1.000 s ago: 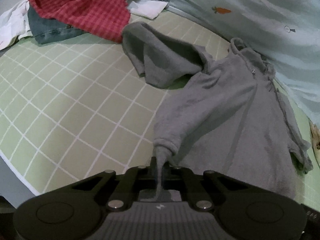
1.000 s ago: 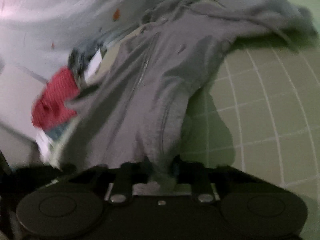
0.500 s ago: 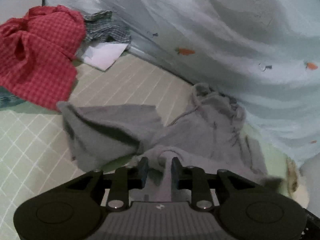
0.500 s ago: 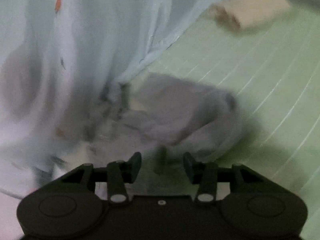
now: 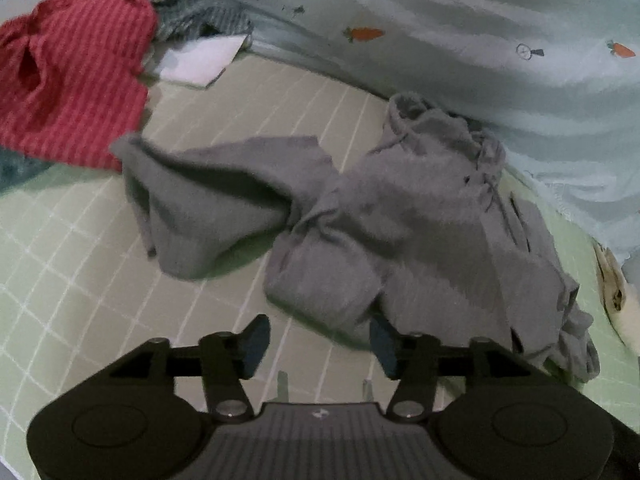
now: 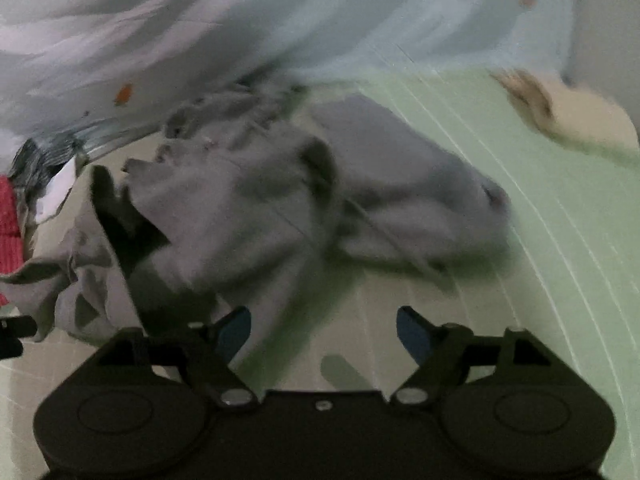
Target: Fold clothes
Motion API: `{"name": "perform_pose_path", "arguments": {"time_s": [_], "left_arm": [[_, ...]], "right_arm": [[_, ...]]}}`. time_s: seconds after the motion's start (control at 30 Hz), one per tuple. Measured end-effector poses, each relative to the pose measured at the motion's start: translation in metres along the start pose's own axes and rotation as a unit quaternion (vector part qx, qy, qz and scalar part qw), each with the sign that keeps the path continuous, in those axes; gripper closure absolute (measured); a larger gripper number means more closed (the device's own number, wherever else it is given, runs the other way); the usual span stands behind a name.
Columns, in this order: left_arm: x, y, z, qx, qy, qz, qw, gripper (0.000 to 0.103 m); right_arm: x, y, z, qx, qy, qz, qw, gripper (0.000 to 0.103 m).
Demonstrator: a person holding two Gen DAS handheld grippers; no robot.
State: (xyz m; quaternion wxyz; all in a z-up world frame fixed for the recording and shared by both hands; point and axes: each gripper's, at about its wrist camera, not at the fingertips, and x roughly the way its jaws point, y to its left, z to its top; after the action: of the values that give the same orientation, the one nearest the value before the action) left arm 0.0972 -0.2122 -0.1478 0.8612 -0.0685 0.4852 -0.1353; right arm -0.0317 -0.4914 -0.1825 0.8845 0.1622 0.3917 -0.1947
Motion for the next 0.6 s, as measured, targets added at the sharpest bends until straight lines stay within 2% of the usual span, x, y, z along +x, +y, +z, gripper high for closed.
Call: {"name": "perform_pose_path", "arguments": {"time_s": [0.07,0.17,0.27,0.3,0.43,0.53,0.6], "left_arm": [[-0.001,-0.006,0.008,0.003,-0.008,-0.002,1.0,0.036],[0.0,-0.014,0.024,0.008,-0.017,-0.007,0.9998,0.033],[0.002,-0.024,0.039,0.02,-0.026,-0.01,0.9994,0.031],[0.003,-0.027,0.043,0.024,-0.028,-0.011,0.9993,0.03],[0.011,-0.04,0.059,0.038,-0.033,-0.017,0.9986,0.029],[0.019,-0.046,0.069,0.043,-0.03,-0.025,0.9983,0.029],[0.026,-0.048,0.072,0.043,-0.027,-0.029,0.9983,0.028]], "right_arm": [[0.007,0.019,0.009,-0.034,-0.008,0.006,0.999,0.021],[0.016,0.049,0.016,-0.101,-0.02,0.001,0.995,0.018],[0.025,0.075,0.014,-0.184,-0.028,-0.054,0.981,0.019],[0.027,0.078,0.013,-0.205,-0.031,-0.072,0.976,0.023],[0.018,0.063,0.018,-0.204,-0.053,-0.108,0.972,0.039],[0.004,0.043,0.025,-0.183,-0.082,-0.14,0.97,0.039],[0.005,0.037,0.027,-0.183,-0.081,-0.159,0.967,0.039]]}}
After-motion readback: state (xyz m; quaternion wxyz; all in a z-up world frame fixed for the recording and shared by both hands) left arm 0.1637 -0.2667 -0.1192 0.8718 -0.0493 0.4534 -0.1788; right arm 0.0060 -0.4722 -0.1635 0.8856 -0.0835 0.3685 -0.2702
